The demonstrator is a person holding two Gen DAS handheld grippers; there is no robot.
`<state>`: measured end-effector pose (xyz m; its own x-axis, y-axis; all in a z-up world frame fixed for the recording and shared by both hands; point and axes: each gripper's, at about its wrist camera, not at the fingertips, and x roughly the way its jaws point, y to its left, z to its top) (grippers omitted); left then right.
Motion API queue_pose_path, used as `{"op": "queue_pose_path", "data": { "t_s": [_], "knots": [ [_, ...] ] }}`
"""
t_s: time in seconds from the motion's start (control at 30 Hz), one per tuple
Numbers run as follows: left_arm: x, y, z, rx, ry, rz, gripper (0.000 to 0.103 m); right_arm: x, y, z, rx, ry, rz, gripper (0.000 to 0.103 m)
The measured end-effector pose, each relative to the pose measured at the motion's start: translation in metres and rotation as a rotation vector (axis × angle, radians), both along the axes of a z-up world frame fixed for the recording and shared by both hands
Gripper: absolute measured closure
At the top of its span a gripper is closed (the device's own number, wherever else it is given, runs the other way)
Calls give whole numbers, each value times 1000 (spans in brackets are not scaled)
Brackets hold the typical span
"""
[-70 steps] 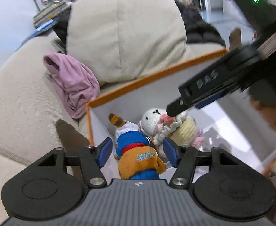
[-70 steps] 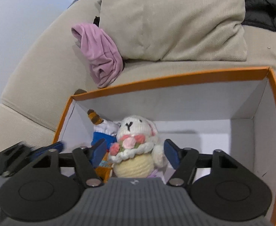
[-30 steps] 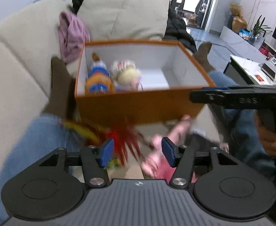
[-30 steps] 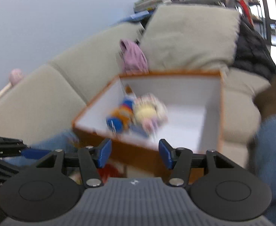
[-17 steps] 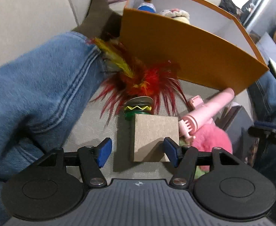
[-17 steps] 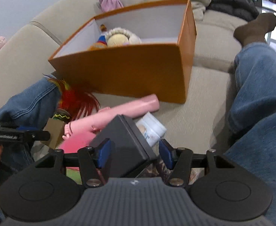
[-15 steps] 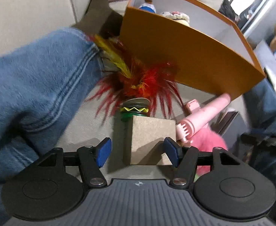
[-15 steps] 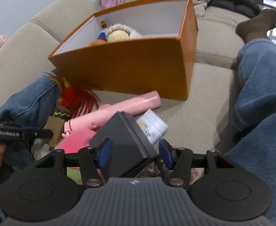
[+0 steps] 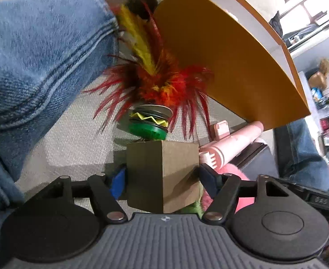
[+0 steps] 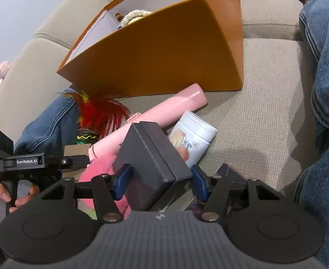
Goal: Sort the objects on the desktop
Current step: 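Grasp the tan cardboard block with the left tool while the right tool grasps the black case, then lift the block and black case and carry both over the orange box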
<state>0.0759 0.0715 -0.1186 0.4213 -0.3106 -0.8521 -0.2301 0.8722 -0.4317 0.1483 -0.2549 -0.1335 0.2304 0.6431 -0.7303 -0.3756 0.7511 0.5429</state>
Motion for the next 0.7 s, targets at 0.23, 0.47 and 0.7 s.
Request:
{"op": "queue_pose_path", "data": {
  "t_s": [0.23, 0.47, 0.7],
  "knots": [
    [-16, -36, 33, 249, -89, -98, 48, -19, 15, 39, -78, -153, 100, 62],
    [-20, -61, 41, 365, -114, -180, 51, -20, 40, 52, -130, -212, 218, 64],
    [-26, -50, 41, 315, -116, -128, 51, -17, 49, 49, -137, -215, 211, 67]
  ]
}}
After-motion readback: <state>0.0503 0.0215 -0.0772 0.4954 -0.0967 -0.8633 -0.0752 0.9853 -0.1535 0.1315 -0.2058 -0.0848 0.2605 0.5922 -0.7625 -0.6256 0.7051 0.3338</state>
